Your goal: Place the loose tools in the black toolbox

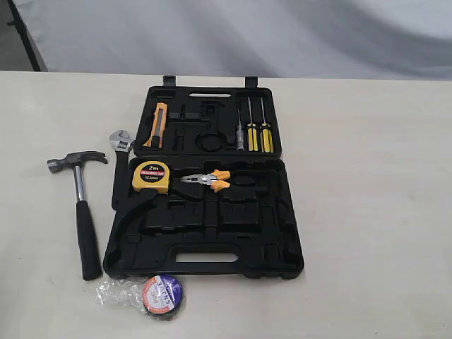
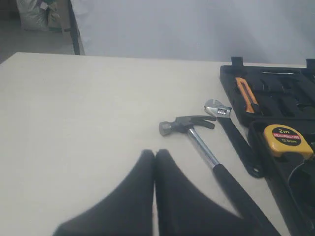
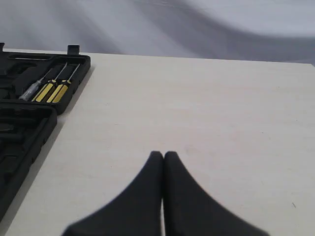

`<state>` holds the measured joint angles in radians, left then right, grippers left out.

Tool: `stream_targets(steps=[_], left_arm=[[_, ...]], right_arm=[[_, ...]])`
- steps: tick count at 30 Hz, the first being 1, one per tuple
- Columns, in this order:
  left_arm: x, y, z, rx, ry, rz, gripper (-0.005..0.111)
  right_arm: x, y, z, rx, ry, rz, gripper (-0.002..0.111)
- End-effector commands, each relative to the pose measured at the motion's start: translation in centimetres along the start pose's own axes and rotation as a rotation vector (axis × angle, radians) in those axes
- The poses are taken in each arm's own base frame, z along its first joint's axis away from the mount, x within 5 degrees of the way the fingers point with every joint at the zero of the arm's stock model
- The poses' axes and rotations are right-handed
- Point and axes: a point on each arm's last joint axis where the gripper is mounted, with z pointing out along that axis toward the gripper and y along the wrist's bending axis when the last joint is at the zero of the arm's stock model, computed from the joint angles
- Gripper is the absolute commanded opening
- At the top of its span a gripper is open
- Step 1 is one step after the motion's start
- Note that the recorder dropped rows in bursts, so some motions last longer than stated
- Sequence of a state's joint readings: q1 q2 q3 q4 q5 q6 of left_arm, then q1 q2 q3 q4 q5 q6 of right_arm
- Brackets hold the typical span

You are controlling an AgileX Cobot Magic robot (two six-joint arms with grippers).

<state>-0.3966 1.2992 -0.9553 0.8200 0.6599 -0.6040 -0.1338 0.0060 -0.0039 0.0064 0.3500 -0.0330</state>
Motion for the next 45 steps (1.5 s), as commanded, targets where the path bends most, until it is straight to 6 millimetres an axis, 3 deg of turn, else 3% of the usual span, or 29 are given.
stream_targets(steps=[1, 12, 23, 31, 34, 40, 43, 45], left_arm=[[0.2, 0.0, -0.1, 0.014, -0.007, -0.022, 0.001], [0.2, 0.0, -0.1, 0.014, -0.007, -0.022, 0.001], [0.2, 0.0, -0.1, 0.014, -0.007, -0.022, 0.001], [0.2, 0.0, -0.1, 0.014, -0.007, -0.022, 0.001], [0.2, 0.0, -0.1, 0.014, -0.007, -0.022, 0.001], [0.2, 0.0, -0.1, 0.014, -0.007, -0.022, 0.001], [0.2, 0.0, -0.1, 0.014, -0.007, -0.022, 0.001], [0.2, 0.0, -0.1, 0.014, -0.007, -0.022, 0.001]], right_arm=[[0.0, 0.0, 0.0, 0.002, -0.01, -0.006, -0.001], [-0.2, 0.0, 0.0, 0.002, -0.034, -0.006, -0.001], [-3.4, -0.1, -0.7, 0.013, -0.403, -0.006, -0.001], [-4.7, -0.1, -1.4, 0.016, -0.553, -0.001, -0.001], [-5.9, -0.2, -1.9, 0.01, -0.487, 0.019, -0.001], [-11.6, -0.3, -3.8, 0.003, -0.096, 0.019, -0.001], [-15.1, -0.2, -3.9, -0.018, 0.077, 0.068, -0.001], [-16.7, 0.5, -2.1, -0.1, 0.266, 0.135, -0.001]])
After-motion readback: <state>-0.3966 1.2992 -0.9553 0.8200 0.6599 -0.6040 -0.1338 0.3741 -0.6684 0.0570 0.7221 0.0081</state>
